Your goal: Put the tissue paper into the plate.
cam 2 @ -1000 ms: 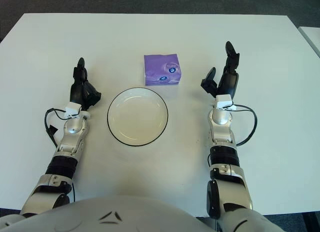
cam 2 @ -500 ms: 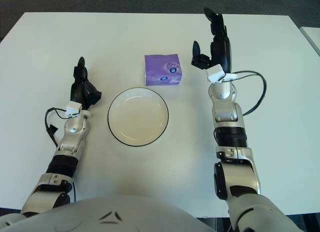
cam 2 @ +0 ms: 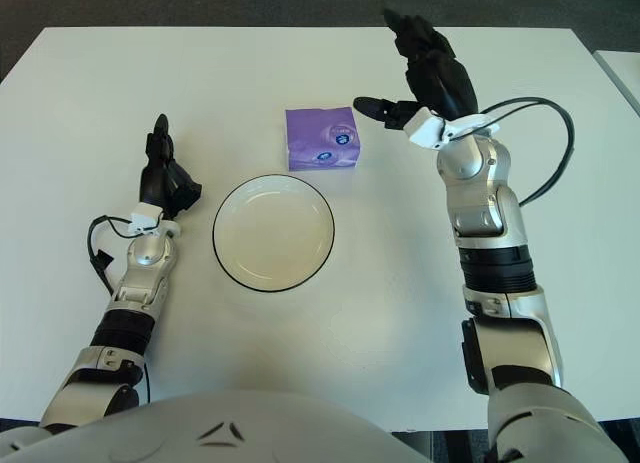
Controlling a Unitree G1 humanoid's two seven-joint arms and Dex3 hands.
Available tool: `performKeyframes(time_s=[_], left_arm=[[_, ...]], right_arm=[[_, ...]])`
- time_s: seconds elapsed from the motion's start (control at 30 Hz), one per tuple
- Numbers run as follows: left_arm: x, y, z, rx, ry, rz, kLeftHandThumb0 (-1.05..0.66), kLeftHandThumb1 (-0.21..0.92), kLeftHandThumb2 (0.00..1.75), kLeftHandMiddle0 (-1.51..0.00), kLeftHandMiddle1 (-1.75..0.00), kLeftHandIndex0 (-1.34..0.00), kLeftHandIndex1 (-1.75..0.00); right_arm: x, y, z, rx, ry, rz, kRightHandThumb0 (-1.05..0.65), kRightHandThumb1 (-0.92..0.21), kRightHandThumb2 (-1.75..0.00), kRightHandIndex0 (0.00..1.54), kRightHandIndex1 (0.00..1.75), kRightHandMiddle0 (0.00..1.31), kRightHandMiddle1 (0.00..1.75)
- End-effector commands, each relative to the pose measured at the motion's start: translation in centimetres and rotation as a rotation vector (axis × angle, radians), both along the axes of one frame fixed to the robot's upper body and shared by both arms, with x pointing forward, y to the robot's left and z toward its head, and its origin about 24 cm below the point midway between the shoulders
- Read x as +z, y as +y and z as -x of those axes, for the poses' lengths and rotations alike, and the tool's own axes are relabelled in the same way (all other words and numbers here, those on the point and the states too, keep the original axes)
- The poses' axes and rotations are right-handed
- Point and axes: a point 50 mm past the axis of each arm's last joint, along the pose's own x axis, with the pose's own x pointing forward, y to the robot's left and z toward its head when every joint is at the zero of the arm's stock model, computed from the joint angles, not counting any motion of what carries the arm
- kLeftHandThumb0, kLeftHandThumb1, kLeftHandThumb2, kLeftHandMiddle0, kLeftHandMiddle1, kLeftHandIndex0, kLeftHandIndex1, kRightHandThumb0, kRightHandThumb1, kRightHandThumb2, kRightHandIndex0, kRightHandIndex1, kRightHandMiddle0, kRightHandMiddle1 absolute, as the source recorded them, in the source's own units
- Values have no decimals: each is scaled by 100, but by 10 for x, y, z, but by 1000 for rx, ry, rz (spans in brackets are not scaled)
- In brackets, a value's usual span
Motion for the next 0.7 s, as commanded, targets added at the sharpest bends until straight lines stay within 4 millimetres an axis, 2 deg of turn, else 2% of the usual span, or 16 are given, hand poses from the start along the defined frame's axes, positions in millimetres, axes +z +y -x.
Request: performKeyframes(time_s=[0.0, 0.27, 0.67], left_arm=[[-67, 0, 34, 11, 322, -10, -87, 92, 121, -6, 0, 0, -21], [-66, -1, 33, 7, 330, -11, -87, 92, 121, -6, 0, 0, -19], [-66, -1, 32, 10, 320, -12, -87, 92, 121, -6, 0, 0, -19]], right_arm=[[9, 9, 4, 39, -39, 123, -105, -89, -13, 0, 0, 0, 0], [7, 19, 6, 44, -73, 262, -105, -92, -7, 0, 0, 0, 0], [10, 31, 3, 83, -14, 446, -105, -92, -17, 0, 0, 0, 0]])
